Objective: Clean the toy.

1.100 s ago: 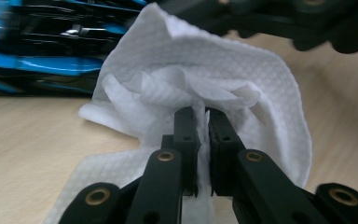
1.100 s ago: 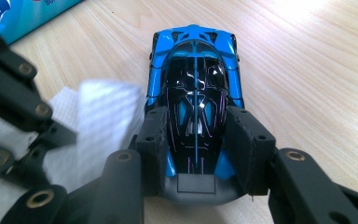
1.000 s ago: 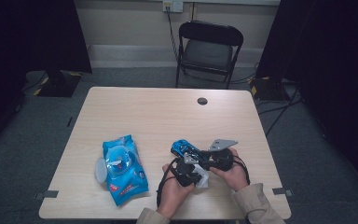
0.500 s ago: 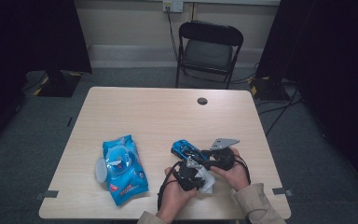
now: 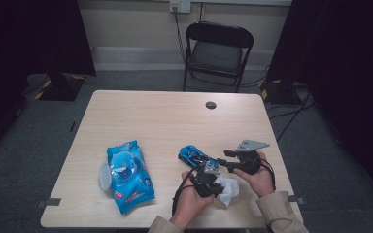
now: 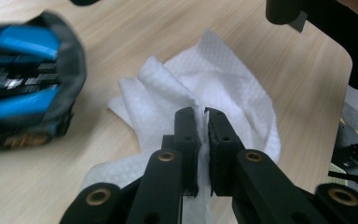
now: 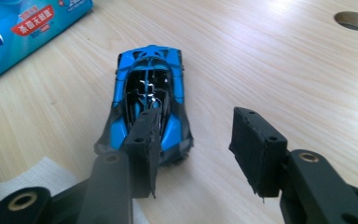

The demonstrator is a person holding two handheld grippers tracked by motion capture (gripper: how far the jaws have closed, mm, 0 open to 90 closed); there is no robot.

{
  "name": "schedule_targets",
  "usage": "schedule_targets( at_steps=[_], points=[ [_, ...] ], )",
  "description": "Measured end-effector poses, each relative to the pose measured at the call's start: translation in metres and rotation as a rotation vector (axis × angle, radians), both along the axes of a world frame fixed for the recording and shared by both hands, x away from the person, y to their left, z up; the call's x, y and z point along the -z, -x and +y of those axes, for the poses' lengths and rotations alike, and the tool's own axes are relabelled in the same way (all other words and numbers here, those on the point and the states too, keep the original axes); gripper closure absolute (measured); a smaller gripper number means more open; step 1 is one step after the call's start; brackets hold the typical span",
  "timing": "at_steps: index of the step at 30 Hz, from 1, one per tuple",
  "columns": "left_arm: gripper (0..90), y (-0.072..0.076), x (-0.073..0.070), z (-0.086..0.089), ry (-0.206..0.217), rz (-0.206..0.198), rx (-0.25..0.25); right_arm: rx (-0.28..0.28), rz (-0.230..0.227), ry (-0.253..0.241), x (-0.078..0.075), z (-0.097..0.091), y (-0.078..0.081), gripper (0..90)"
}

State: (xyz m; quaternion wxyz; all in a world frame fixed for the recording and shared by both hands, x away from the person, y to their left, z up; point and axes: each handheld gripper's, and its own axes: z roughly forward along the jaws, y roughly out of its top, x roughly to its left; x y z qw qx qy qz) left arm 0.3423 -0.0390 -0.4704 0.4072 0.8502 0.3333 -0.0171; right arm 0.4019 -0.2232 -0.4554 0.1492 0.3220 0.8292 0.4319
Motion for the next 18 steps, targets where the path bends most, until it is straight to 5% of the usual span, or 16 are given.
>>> schedule_targets(
  at_steps=[9, 16, 17, 18],
  points=[
    [83.7, -0.018, 0.006, -0.016, -0.030, 0.002, 0.046, 0.041, -0.002, 0.005, 0.000, -0.015, 0.004, 51.0],
    [51.5, -0.019, -0.004, -0.013, 0.002, -0.034, 0.066, 0.078, -0.004, 0.000, -0.003, -0.028, 0.012, 47.9],
    [47.2, -0.019, -0.012, -0.008, 0.015, -0.076, 0.054, 0.085, -0.004, -0.001, -0.005, -0.031, 0.016, 46.3],
    [43.2, -0.019, -0.012, -0.008, 0.015, -0.076, 0.054, 0.085, -0.004, -0.001, -0.005, -0.031, 0.016, 46.3]
  ],
)
